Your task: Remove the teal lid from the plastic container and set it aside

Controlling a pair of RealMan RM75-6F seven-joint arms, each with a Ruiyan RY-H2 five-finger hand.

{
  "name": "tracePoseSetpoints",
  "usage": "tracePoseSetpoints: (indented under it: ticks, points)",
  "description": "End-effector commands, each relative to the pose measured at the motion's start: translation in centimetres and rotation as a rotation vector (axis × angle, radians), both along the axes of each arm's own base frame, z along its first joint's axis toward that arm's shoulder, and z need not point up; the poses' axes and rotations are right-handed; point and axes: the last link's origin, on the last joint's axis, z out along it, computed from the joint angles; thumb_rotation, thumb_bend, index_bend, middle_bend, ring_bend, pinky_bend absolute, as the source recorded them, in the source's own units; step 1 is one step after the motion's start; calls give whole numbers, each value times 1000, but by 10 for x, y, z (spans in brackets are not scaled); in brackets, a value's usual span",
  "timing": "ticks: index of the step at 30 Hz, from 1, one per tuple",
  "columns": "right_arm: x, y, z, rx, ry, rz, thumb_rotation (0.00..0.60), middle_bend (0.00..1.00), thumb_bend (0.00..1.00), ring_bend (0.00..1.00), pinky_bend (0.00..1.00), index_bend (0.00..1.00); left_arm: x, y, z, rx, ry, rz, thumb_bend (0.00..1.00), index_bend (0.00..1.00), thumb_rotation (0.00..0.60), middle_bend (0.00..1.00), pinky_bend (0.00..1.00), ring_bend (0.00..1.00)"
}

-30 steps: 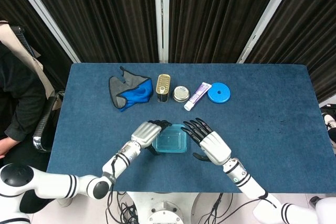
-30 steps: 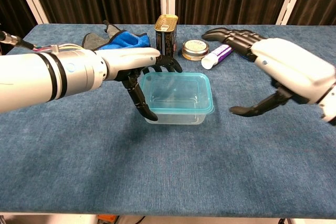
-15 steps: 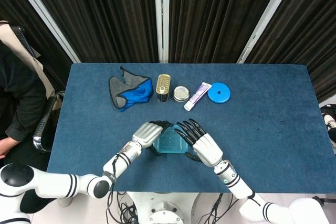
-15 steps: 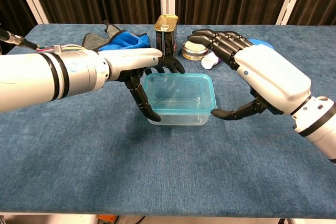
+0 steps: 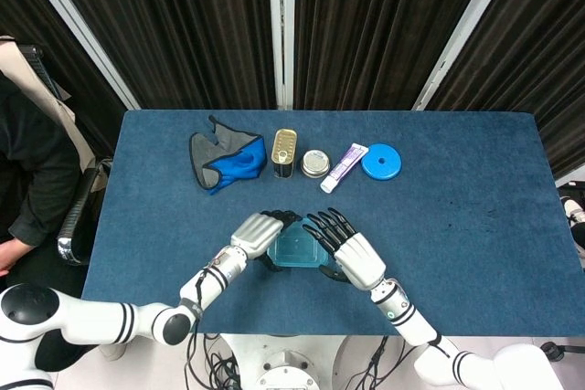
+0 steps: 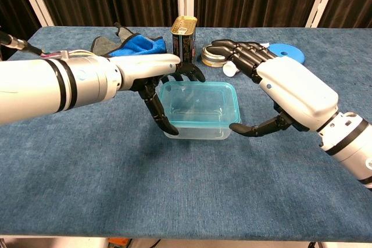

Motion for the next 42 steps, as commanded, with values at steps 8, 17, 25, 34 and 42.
tracePoseSetpoints:
  ticks: [8,17,25,34,42]
  points:
    - [-9,1,4,7,-6,-33,600,0,54,0,0,0,0,0,-1,-1,-1,0,0,158,600,240,263,237]
    - [-3,-5,1,6,-7,-21,600,0,54,0,0,0,-1,1,-1,-1,2,3,0,154,600,237,263,237]
    - [0,-7,4,-5,-30,-11,600,0,60,0,0,0,-1,1,-2,1,7,-4,0,149,600,236,263,237]
    - [4,-7,5,-15,-52,3,600,0,90,0,0,0,-2,1,-2,5,6,-5,0,148,600,235,262,237]
    - [5,-7,5,-19,-73,16,600,0,210,0,0,0,-2,0,-1,4,7,-8,0,143,600,232,261,236]
